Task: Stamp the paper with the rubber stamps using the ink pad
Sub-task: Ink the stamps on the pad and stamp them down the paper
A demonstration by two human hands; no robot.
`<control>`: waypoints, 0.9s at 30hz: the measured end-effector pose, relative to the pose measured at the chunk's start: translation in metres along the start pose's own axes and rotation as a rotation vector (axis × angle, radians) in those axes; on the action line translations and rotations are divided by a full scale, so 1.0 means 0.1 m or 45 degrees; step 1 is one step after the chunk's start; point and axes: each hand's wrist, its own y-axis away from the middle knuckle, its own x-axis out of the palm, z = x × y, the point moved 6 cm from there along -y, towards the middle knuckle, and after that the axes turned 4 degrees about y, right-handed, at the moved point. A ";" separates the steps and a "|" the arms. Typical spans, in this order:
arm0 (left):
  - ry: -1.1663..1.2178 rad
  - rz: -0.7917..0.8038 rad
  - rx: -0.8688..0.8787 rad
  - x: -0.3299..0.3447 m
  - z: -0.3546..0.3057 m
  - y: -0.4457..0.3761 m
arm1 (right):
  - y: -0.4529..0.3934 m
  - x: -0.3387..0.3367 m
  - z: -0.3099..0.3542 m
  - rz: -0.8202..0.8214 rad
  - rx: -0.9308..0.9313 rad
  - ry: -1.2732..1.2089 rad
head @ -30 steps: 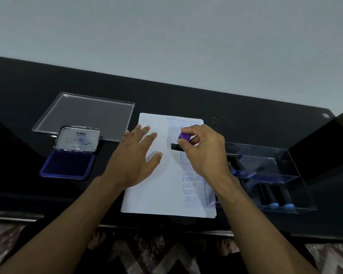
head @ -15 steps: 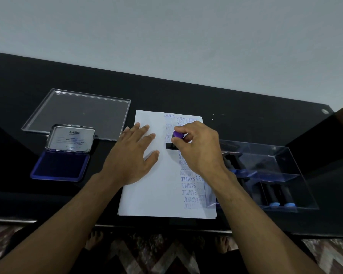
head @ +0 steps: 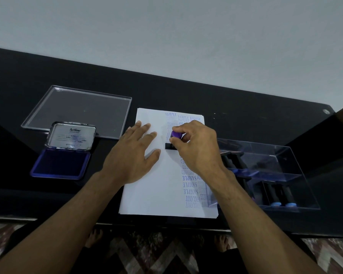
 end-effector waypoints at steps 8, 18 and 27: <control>-0.002 0.002 -0.007 0.01 0.01 -0.01 | -0.01 0.03 0.00 0.000 -0.001 0.022; 0.011 -0.003 -0.001 0.00 -0.01 0.00 | -0.01 0.04 -0.01 0.048 0.009 0.028; -0.005 -0.018 -0.001 0.00 -0.01 0.00 | -0.05 0.05 -0.03 0.077 0.022 0.015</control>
